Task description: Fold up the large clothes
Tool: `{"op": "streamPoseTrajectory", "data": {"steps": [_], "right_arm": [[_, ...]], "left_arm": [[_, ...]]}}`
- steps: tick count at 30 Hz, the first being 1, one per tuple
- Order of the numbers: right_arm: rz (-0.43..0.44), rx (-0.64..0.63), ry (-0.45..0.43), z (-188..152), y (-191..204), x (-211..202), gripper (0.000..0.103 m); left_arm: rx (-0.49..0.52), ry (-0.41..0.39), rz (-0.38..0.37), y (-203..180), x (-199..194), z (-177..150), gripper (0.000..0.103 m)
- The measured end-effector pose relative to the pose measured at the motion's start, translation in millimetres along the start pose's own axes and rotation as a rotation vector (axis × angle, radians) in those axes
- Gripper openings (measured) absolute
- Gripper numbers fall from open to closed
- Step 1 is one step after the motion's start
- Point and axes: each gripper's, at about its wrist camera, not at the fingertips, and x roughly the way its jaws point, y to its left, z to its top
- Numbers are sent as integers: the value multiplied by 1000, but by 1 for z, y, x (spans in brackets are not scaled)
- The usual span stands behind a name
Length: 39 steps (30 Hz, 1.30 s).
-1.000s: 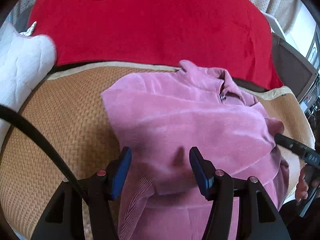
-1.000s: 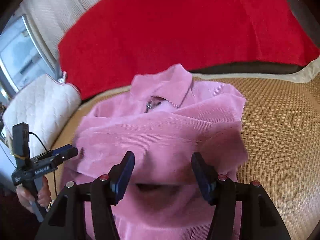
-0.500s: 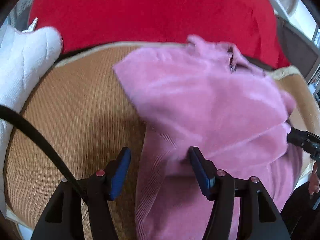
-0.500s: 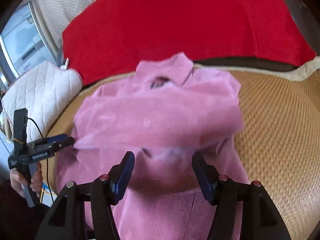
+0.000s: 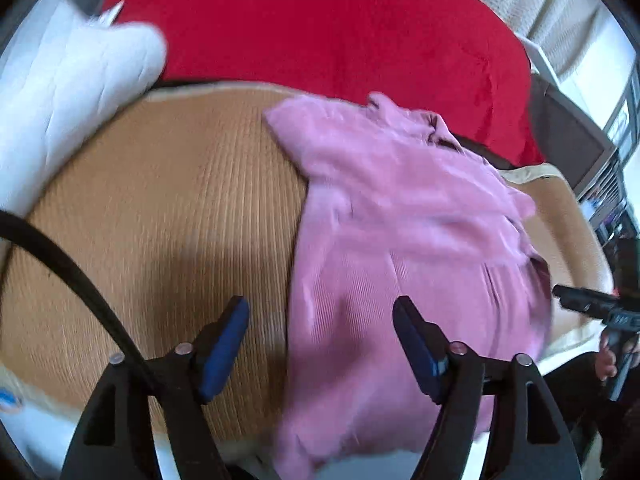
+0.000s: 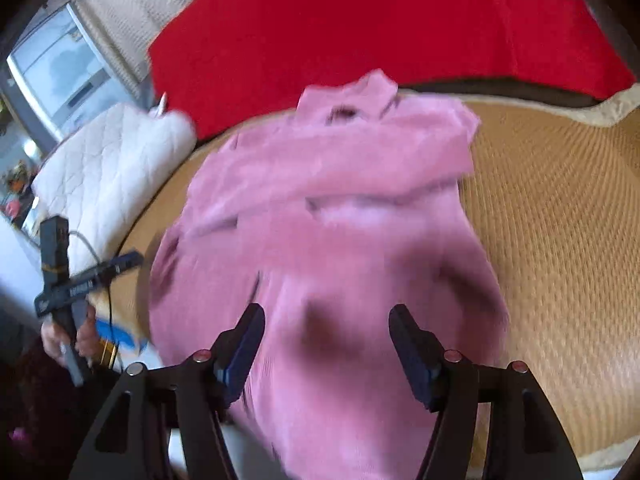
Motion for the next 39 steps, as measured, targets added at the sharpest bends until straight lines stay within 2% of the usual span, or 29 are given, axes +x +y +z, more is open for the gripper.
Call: {"op": "streamPoseTrajectory", "data": {"steps": [2,5,9,12,15,20,24,26,27,28,30,31,32,33,34,35,37,38,39], "right_arm": [[-8,-37,58,-21,-8,-8,70],[-21,-43,123,-51,-31,-18,75],[-19,54,198,-85,-70,-16,78],[-27,102,265,-105,-91,3,78],[-17,125,331,-119,-97,30,78],[-113,25,375,-125,-83,68,78],[-107,-2,384,-131,-72,82,78],[-94,-22,356,-130,-63,84,78],[-55,-8,334,-130,-61,83,78],[-42,0,326,-130,-59,82,76],[-46,-24,327,-132,-53,79,59],[-50,-48,335,-133,-49,77,31],[-54,-58,342,-134,-46,73,25],[-40,-53,344,-135,-45,69,25],[-8,-49,341,-135,-42,63,24],[12,-51,337,-135,-40,59,24],[35,-57,328,-135,-43,52,24],[33,-51,338,-135,-46,56,24],[24,-30,351,-135,-51,61,28]], "left_arm": [[-26,35,-23,2,-2,-27,76],[-83,108,-7,5,4,-70,76],[-164,184,-14,12,17,-101,76],[-158,184,7,11,20,-109,76],[-163,228,21,11,29,-117,76],[-214,255,9,16,40,-123,76],[-292,298,-5,26,54,-132,80],[-275,318,-1,21,66,-132,80],[-254,322,-6,17,71,-131,80],[-240,322,-8,16,74,-131,80],[-244,304,10,17,75,-132,78],[-256,300,8,20,76,-132,73],[-270,307,2,19,75,-136,53],[-284,322,-6,21,78,-138,29],[-292,337,-16,22,81,-140,20],[-294,345,-21,21,84,-141,16],[-291,348,-23,17,86,-143,16],[-288,350,-15,16,87,-142,21],[-288,355,-9,15,86,-142,40]]}}
